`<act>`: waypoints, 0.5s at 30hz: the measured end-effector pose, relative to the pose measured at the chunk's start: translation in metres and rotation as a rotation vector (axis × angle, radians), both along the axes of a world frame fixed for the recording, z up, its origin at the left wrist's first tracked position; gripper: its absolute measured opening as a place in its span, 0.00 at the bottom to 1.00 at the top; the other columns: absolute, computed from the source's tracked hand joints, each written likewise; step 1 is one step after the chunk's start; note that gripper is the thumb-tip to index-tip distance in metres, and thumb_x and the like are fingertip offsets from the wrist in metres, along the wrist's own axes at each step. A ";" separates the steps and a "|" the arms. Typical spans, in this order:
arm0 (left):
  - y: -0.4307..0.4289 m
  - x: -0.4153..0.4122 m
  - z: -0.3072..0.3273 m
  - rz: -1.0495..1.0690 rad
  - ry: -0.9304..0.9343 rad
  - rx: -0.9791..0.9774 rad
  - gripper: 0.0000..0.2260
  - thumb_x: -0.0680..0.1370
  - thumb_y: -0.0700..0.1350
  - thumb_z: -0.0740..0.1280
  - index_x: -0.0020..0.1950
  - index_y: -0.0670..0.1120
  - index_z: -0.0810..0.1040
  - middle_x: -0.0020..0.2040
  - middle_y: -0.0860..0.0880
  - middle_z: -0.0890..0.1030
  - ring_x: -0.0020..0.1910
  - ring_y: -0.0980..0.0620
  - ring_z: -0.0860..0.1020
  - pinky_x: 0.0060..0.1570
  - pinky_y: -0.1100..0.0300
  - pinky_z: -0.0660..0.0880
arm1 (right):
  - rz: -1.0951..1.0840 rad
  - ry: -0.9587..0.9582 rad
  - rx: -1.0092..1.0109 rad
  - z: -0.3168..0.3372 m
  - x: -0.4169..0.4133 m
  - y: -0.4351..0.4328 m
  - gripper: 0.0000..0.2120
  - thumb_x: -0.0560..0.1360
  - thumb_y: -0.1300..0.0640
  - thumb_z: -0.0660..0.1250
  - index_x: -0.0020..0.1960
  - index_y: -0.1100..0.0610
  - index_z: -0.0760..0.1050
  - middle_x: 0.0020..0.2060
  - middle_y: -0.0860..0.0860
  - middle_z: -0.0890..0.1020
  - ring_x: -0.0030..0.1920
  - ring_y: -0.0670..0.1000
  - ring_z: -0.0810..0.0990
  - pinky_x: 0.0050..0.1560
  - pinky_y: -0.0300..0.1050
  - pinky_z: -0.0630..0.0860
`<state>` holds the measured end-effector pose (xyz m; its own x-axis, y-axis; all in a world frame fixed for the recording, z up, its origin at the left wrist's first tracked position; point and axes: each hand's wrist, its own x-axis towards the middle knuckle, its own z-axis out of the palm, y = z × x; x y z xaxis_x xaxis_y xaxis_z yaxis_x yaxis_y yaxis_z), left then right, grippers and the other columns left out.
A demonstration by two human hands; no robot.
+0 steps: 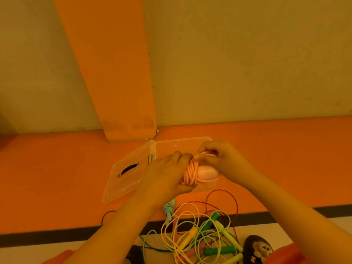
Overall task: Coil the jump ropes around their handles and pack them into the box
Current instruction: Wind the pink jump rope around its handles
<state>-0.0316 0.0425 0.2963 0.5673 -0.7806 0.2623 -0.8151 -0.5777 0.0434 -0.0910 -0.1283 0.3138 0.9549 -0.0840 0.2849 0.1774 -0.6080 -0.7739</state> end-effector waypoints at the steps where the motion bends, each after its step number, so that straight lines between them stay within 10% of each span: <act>1: -0.001 0.000 0.000 0.000 0.016 0.025 0.31 0.74 0.64 0.64 0.72 0.54 0.60 0.67 0.53 0.70 0.62 0.53 0.72 0.54 0.57 0.72 | -0.005 0.007 0.007 0.001 0.000 -0.001 0.09 0.72 0.59 0.72 0.37 0.47 0.78 0.37 0.46 0.81 0.41 0.47 0.79 0.46 0.49 0.74; 9: 0.002 0.003 0.000 0.103 0.362 -0.095 0.19 0.74 0.63 0.66 0.60 0.56 0.70 0.47 0.55 0.78 0.44 0.56 0.77 0.38 0.61 0.72 | -0.146 -0.270 -0.409 0.009 -0.006 -0.009 0.10 0.73 0.47 0.67 0.44 0.53 0.80 0.40 0.47 0.81 0.43 0.49 0.77 0.40 0.50 0.75; 15: 0.005 0.017 -0.006 0.207 0.747 -0.468 0.10 0.74 0.54 0.70 0.52 0.54 0.76 0.40 0.50 0.82 0.36 0.51 0.81 0.40 0.51 0.80 | -0.195 -0.227 -0.112 0.022 -0.016 -0.010 0.10 0.65 0.44 0.70 0.42 0.49 0.80 0.35 0.45 0.82 0.36 0.44 0.80 0.35 0.40 0.76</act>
<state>-0.0144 0.0478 0.2904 0.8342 -0.5503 0.0347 -0.3625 -0.5000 0.7865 -0.1071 -0.1379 0.3358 0.8348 -0.2156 0.5066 0.2094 -0.7267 -0.6542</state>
